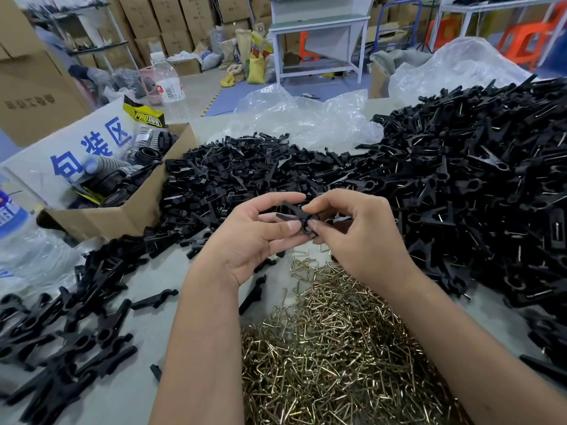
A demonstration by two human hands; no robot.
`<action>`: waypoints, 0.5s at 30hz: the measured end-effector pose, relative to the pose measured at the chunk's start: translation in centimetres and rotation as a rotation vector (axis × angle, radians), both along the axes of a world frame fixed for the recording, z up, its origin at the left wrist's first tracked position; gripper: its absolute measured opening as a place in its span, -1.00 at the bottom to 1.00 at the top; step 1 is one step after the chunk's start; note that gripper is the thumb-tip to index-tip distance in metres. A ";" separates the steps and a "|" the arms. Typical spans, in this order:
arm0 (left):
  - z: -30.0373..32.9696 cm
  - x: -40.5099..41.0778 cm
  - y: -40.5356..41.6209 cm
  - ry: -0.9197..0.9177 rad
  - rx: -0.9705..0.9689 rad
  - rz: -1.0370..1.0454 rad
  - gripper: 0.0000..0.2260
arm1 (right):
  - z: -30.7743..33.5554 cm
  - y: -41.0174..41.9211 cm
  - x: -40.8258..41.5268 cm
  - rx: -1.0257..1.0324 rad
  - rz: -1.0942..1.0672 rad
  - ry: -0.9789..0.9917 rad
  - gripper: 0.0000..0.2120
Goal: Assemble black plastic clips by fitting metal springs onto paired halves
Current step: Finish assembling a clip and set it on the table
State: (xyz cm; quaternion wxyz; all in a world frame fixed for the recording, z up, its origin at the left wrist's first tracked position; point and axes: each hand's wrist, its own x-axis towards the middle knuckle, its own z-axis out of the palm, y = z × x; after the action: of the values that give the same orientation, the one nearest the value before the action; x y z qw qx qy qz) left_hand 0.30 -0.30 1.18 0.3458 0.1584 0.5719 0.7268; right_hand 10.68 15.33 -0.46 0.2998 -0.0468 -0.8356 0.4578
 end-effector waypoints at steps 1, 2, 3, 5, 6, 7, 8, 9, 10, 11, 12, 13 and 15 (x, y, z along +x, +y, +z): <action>0.0 0.1 0.0 -0.007 0.004 -0.004 -0.60 | 0.0 0.3 0.0 -0.033 0.020 -0.028 -0.82; 0.0 0.1 0.1 -0.018 0.012 -0.003 -0.60 | -0.1 0.6 0.0 -0.077 0.043 -0.056 -0.82; 0.0 0.1 0.1 -0.032 0.022 0.001 -0.60 | -0.1 0.9 0.0 -0.119 0.066 -0.079 -0.81; -0.1 0.1 0.1 -0.049 0.037 0.014 -0.60 | -0.1 1.3 0.0 -0.166 0.106 -0.113 -0.81; -0.1 0.1 0.1 -0.053 0.043 0.021 -0.60 | -0.2 1.4 0.0 -0.175 0.130 -0.123 -0.82; -0.1 0.0 0.1 -0.056 0.053 0.027 -0.59 | -0.2 1.5 0.0 -0.176 0.157 -0.130 -0.81; -0.1 0.0 0.0 -0.057 0.063 0.032 -0.59 | -0.2 1.5 0.0 -0.169 0.181 -0.138 -0.79; -0.1 0.1 0.0 -0.058 0.072 0.031 -0.60 | -0.2 1.5 0.1 -0.164 0.198 -0.147 -0.74; -0.1 0.1 0.0 -0.063 0.082 0.025 -0.62 | -0.1 1.5 0.2 -0.170 0.206 -0.149 -0.70; -0.1 0.1 0.0 -0.073 0.096 0.014 -0.64 | -0.1 1.5 0.2 -0.185 0.208 -0.136 -0.69; -0.1 0.2 0.1 -0.082 0.109 0.003 -0.67 | -0.1 1.5 0.3 -0.198 0.199 -0.109 -0.69; 0.0 0.3 0.2 -0.086 0.115 -0.007 -0.70 | 0.0 1.6 0.3 -0.208 0.185 -0.078 -0.72; 0.1 0.4 0.4 -0.072 0.095 -0.023 -0.74 | 0.1 1.8 0.3 -0.239 0.174 -0.032 -0.77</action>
State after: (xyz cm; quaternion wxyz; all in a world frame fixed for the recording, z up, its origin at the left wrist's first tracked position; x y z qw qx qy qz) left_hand 0.71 0.11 1.28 0.3664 0.1550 0.5222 0.7544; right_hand 10.96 17.16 -0.40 0.2380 -0.0168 -0.7808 0.5774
